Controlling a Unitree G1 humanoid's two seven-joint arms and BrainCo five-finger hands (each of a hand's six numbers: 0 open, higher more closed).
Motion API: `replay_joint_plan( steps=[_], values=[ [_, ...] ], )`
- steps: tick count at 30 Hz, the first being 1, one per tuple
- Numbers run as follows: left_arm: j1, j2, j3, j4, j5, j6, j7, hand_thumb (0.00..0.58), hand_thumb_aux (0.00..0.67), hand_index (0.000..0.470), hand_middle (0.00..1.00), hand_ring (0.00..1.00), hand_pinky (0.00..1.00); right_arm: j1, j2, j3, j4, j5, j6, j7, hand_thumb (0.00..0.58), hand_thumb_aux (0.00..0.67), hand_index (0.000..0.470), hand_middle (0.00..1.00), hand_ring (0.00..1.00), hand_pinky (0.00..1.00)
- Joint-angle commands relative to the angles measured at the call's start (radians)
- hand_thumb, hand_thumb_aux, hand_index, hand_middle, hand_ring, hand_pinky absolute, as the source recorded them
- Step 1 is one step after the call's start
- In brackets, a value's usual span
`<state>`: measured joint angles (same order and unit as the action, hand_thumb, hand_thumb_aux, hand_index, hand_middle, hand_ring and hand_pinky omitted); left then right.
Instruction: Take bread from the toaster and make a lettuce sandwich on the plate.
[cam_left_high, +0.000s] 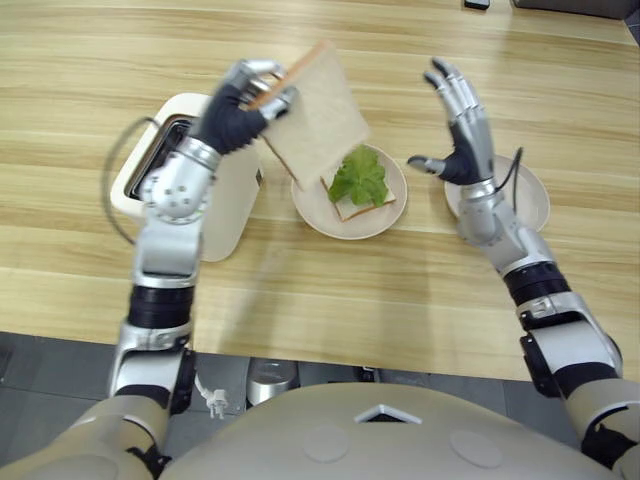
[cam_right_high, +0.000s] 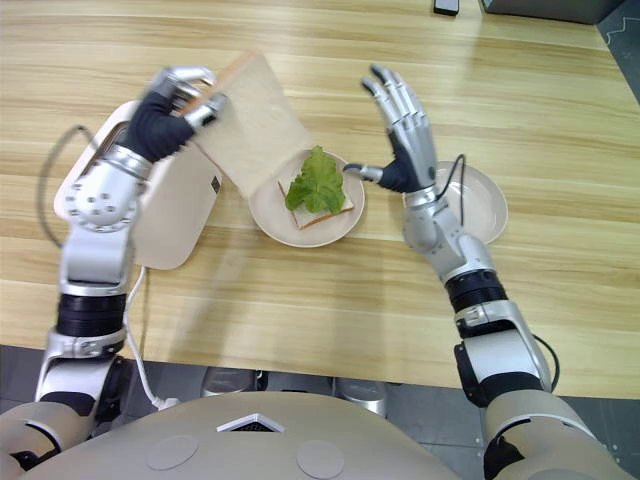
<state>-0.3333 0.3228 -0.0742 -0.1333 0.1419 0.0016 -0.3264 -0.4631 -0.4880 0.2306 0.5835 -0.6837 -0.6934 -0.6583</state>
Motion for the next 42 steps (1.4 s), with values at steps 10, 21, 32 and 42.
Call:
replay_joint_plan(
  steps=[10,21,32,42],
  values=[
    [-0.197,-0.137,-0.159,0.543,0.022,-0.185,-0.051,0.58,0.67,0.46,1.0,1.0,1.0,0.007,-0.136,-0.067,0.137,0.051,-0.063,0.042,0.0,0.0,0.0,0.0,0.0,0.0],
    [-0.426,-0.189,-0.217,1.048,0.177,-0.431,0.144,0.58,0.67,0.46,1.0,1.0,1.0,0.034,-0.139,0.021,0.125,-0.055,-0.076,0.039,0.0,0.0,0.0,0.0,0.0,0.0],
    [-0.52,-0.243,-0.301,1.347,0.307,-0.461,0.276,0.58,0.67,0.46,1.0,1.0,1.0,0.06,-0.151,0.096,0.021,-0.169,-0.058,0.058,0.0,0.0,0.0,0.0,0.0,0.0],
    [-0.548,-0.244,-0.332,1.396,0.364,-0.462,0.365,0.58,0.67,0.46,1.0,1.0,1.0,0.071,-0.177,0.196,-0.013,-0.25,-0.038,0.203,0.0,0.0,0.0,0.0,0.0,0.0]
  ],
)
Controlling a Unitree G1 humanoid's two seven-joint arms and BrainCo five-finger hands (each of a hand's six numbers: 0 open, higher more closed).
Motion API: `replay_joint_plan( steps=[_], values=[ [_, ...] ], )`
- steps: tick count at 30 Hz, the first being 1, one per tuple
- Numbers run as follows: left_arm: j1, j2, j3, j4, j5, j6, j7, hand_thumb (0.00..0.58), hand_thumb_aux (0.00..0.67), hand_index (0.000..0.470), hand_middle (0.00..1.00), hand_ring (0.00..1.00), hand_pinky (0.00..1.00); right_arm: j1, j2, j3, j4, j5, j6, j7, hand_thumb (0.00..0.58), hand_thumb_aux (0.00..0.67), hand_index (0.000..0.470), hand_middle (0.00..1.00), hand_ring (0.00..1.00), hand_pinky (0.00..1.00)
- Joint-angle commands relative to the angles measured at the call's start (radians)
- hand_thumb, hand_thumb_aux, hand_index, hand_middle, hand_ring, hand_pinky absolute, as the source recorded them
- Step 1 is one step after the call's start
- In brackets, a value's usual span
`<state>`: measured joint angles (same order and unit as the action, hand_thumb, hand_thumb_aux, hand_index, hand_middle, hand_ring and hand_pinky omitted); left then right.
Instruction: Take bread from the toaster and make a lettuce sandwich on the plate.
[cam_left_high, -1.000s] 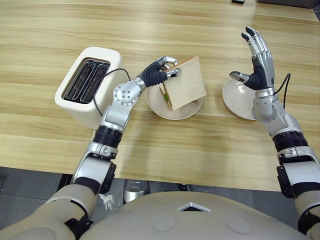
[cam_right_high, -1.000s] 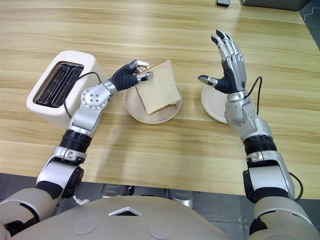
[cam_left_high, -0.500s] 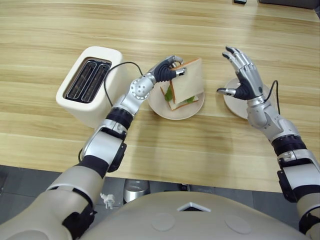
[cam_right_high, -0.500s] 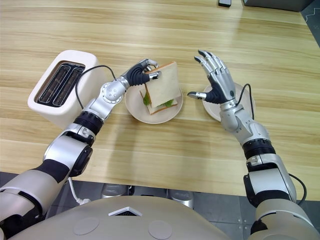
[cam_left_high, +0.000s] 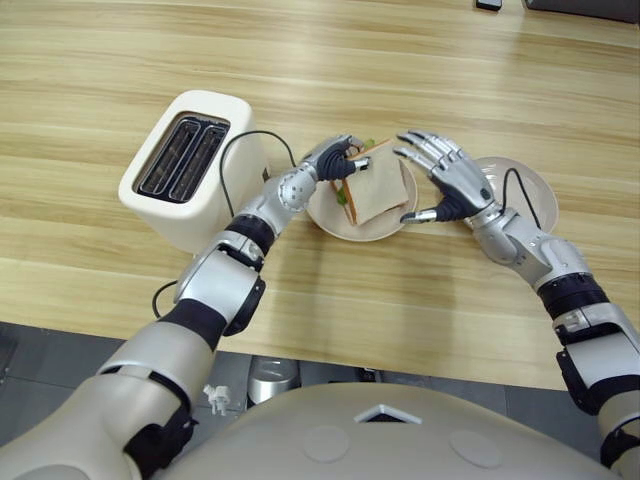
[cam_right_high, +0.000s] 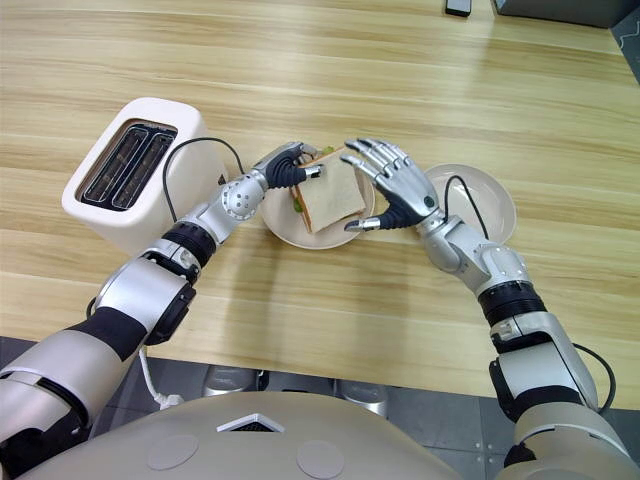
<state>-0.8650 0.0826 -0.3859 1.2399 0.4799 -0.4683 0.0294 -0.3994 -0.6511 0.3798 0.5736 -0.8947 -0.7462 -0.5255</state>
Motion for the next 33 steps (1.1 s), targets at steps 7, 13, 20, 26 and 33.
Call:
replay_joint_plan(
  steps=[7,13,20,26,33],
  values=[
    [-0.027,-0.008,-0.015,0.032,0.036,0.011,0.034,0.58,0.67,0.46,1.0,1.0,1.0,-0.008,-0.009,0.126,0.028,-0.034,0.058,0.315,0.0,0.0,0.0,0.0,0.0,0.0],
    [-0.031,-0.014,-0.015,0.034,0.039,0.013,0.052,0.58,0.67,0.46,1.0,1.0,1.0,-0.009,-0.008,0.146,0.043,0.004,0.079,0.47,0.0,0.0,0.0,0.0,0.0,0.0],
    [-0.04,0.02,0.009,-0.036,0.049,-0.049,0.246,0.0,0.0,0.0,0.0,0.0,0.0,-0.022,0.006,0.159,0.06,0.024,0.079,0.516,0.0,0.0,0.0,0.0,0.0,0.0],
    [0.035,0.098,0.024,-0.284,0.082,-0.188,0.44,0.0,0.0,0.0,0.0,0.0,0.0,-0.032,0.022,0.162,0.079,0.024,0.077,0.5,0.0,0.0,0.0,0.0,0.0,0.0],
    [0.277,0.166,0.013,-0.609,0.039,-0.261,0.283,0.0,0.0,0.0,0.0,0.0,0.0,-0.042,0.041,0.102,0.046,0.065,0.045,0.363,0.0,0.0,0.0,0.0,0.0,0.0]
  ],
)
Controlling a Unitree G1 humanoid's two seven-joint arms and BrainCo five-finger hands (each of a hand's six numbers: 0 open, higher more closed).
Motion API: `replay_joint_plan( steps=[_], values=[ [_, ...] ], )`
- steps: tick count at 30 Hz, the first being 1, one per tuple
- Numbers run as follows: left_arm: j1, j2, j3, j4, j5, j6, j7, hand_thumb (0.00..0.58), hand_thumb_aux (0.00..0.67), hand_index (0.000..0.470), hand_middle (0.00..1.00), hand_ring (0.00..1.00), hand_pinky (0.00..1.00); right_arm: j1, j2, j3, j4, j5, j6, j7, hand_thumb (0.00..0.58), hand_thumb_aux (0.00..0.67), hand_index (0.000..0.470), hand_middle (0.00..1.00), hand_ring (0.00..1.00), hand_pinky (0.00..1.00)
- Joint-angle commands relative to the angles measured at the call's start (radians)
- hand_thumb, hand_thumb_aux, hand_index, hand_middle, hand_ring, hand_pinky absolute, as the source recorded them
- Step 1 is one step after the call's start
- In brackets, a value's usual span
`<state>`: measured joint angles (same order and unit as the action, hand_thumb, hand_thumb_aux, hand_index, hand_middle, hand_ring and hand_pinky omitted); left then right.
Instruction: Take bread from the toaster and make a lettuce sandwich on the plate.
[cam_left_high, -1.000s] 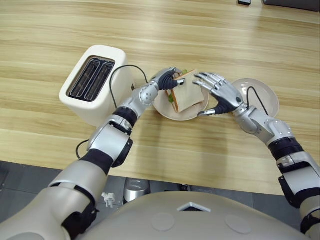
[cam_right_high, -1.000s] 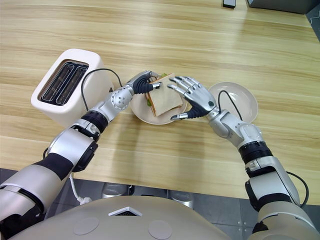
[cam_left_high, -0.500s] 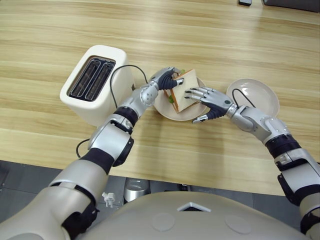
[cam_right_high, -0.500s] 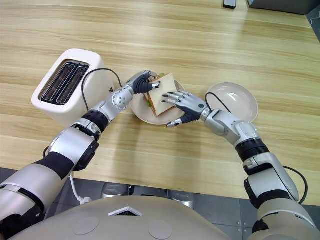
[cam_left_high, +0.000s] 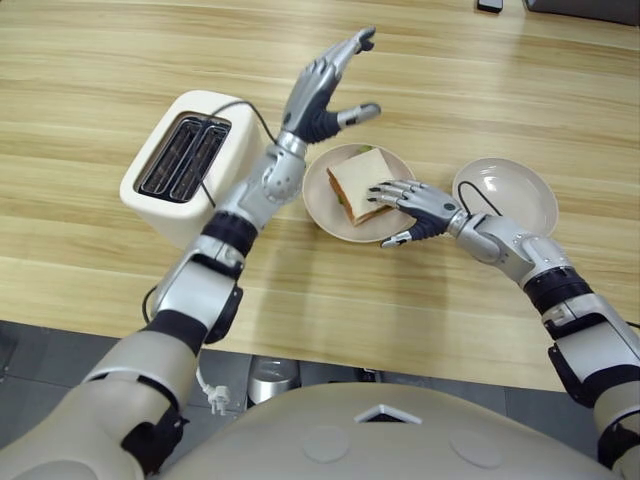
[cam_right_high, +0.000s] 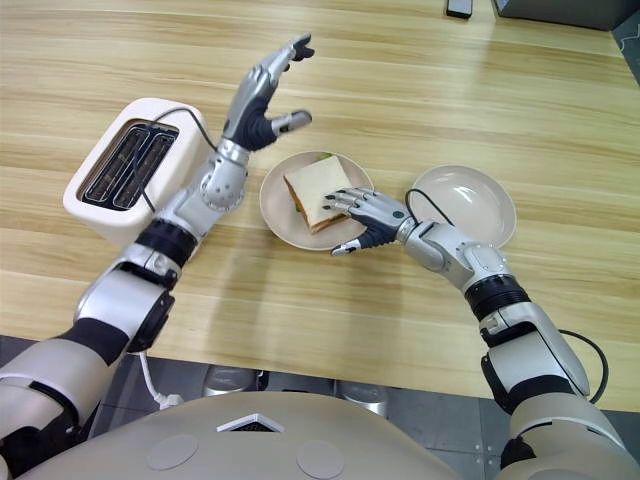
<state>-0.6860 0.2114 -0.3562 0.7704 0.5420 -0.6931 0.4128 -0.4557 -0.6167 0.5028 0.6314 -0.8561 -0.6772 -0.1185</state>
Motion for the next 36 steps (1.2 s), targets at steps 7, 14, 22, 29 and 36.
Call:
replay_joint_plan(
  steps=[7,14,22,29,36],
  values=[
    [0.367,0.137,-0.049,-0.457,-0.282,-0.077,-0.449,0.58,0.67,0.46,1.0,1.0,1.0,0.106,0.02,-0.161,-0.228,0.475,-0.161,0.092,0.58,0.67,0.46,1.0,1.0,1.0],
    [0.563,0.329,-0.152,-0.705,-0.551,0.083,-0.901,0.58,0.67,0.46,1.0,1.0,1.0,0.23,-0.023,-0.096,-0.4,0.649,-0.143,0.394,0.58,0.67,0.46,1.0,1.0,1.0],
    [0.643,0.44,-0.194,-0.747,-0.361,0.274,-1.069,0.58,0.67,0.46,1.0,1.0,1.0,0.307,-0.037,0.015,-0.366,0.283,-0.086,0.468,0.58,0.67,0.46,1.0,1.0,1.0],
    [0.543,0.3,-0.185,-0.587,-0.077,0.415,-0.874,0.58,0.67,0.46,1.0,1.0,1.0,0.242,0.066,0.059,-0.272,0.065,0.037,0.365,0.58,0.67,0.46,1.0,1.0,1.0],
    [0.329,0.109,-0.194,-0.251,0.066,0.513,-0.66,0.58,0.67,0.46,1.0,1.0,1.0,-0.015,0.197,0.104,0.088,-0.051,0.14,0.141,0.58,0.67,0.46,1.0,1.0,1.0]
  ],
)
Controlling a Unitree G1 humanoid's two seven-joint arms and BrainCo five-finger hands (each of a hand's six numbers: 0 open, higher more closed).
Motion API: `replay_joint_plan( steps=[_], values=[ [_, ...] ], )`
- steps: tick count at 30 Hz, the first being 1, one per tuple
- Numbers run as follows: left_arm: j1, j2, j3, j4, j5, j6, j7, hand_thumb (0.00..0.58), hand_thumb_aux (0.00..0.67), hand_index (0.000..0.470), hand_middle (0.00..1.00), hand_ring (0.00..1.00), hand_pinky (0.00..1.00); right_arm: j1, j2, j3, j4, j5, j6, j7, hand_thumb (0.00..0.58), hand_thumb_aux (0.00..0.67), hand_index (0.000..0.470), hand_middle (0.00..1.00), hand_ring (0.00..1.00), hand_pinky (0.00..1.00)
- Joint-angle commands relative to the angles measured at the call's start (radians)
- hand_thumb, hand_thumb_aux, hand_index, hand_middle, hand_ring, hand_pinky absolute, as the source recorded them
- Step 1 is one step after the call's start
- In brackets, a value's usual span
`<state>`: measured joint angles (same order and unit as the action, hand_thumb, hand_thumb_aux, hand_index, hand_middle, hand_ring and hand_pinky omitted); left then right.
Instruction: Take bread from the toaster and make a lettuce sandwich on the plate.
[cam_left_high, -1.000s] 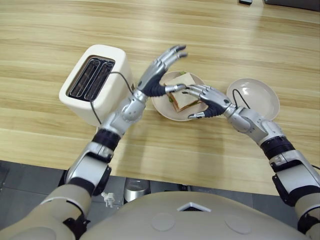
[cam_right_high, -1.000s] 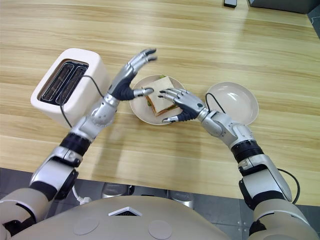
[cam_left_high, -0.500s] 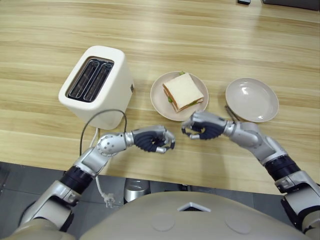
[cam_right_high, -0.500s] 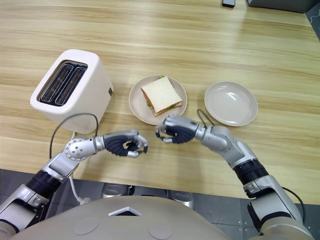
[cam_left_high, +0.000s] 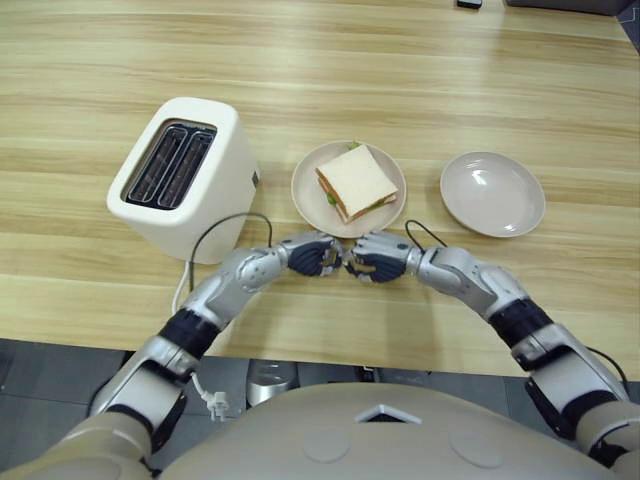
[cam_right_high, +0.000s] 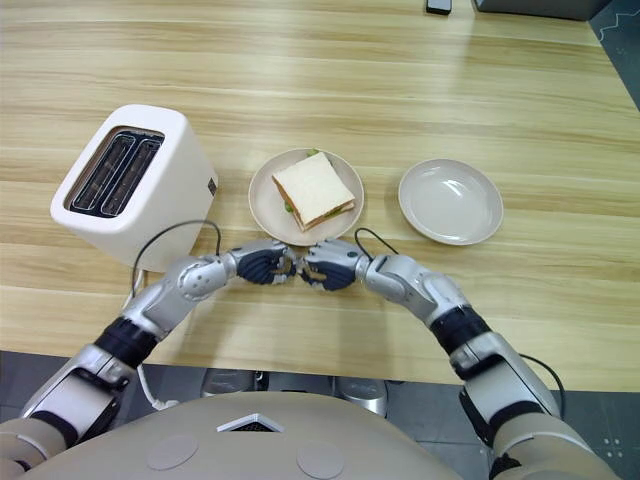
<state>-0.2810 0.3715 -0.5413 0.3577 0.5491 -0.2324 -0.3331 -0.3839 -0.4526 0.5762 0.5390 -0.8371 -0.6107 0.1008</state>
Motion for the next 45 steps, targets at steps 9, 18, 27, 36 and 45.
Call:
replay_joint_plan(
  steps=[9,18,27,36,45],
  values=[
    [-0.453,-0.244,0.016,0.729,0.103,0.116,0.413,0.58,0.67,0.46,1.0,1.0,1.0,-0.509,0.205,0.13,0.716,-0.169,0.237,-0.383,0.58,0.67,0.46,0.84,0.84,0.84],
    [-0.561,-0.29,0.092,0.859,0.026,-0.002,0.564,0.0,0.0,0.0,0.0,0.0,0.0,-0.558,0.245,0.093,0.788,-0.107,0.225,-0.531,0.0,0.0,0.0,0.0,0.0,0.0],
    [-0.08,-0.132,0.242,0.047,-0.095,-0.407,0.627,0.0,0.0,0.0,0.0,0.0,0.0,-0.192,0.073,-0.146,0.296,0.228,-0.227,-0.684,0.0,0.0,0.0,0.0,0.0,0.0],
    [0.258,-0.152,0.464,-0.32,-0.205,-0.43,0.67,0.0,0.0,0.0,0.0,0.0,0.0,0.214,0.128,-0.333,-0.295,0.361,-0.35,-0.627,0.0,0.0,0.0,0.0,0.0,0.0],
    [0.215,-0.151,0.446,-0.199,-0.307,-0.439,0.512,0.0,0.0,0.0,0.0,0.0,0.0,0.266,0.183,-0.436,-0.385,0.49,-0.32,-0.529,0.0,0.0,0.0,0.0,0.0,0.0]
  ],
)
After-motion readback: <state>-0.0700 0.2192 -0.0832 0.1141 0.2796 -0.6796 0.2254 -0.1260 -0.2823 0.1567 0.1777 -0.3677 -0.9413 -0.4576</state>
